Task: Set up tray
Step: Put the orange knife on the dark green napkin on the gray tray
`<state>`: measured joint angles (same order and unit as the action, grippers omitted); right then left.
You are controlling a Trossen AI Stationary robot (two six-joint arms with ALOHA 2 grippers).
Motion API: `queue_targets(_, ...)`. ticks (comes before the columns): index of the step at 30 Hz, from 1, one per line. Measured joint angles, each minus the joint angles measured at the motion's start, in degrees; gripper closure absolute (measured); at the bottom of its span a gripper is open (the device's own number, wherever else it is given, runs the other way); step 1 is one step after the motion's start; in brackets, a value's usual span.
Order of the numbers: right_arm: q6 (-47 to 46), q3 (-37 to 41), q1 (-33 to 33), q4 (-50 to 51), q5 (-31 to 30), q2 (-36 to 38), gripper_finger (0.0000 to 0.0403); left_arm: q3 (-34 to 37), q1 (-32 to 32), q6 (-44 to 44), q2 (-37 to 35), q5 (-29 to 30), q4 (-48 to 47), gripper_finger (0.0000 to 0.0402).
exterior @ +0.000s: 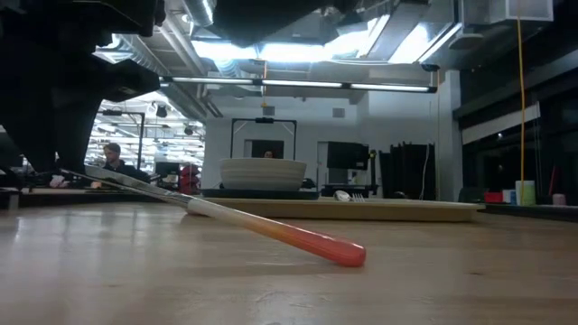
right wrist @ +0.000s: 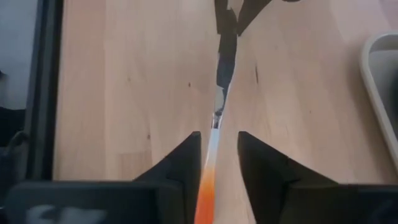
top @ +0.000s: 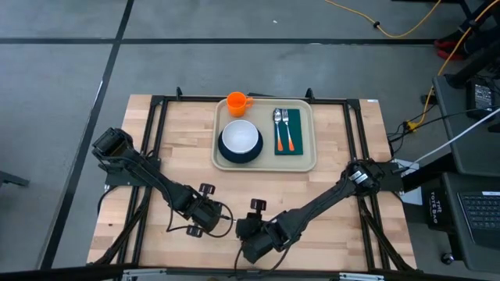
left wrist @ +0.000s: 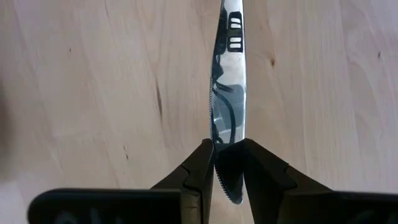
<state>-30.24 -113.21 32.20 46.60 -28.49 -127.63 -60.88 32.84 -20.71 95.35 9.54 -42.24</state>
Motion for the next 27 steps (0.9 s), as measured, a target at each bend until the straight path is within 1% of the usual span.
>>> queue_targets(6,0.79,0.07,-0.95,-1.20,1.60,-0.99,0.0241,-0.02,0.00,0.07,0.00,-0.01,-0.01,0.0338)
queue_targets(8,0.82,0.04,-1.24,-3.55,2.33,-1.66,0.0228,-0.02,0.00,0.07,0.00,-0.04,-0.02,0.0338)
queue_targets(11,0.73,0.08,-1.76,-3.79,2.79,-2.40,0.0214,-0.02,-0.28,0.13,0.00,-0.15,-0.04,0.0338)
queue_targets(18,2.12,0.07,-2.37,-5.09,4.60,-6.00,0.0206,-0.02,-1.18,0.44,0.00,-0.44,-0.34,0.0338)
queue_targets(23,1.85,0.13,-2.70,-4.70,2.01,-7.52,0.0205,-0.02,-1.46,0.37,0.00,-0.61,-0.32,0.0338)
queue_targets(27,0.78,0.13,-3.53,-4.52,1.81,-7.72,0.0205,-0.02,-1.49,0.24,-0.02,-0.90,-0.31,0.0338)
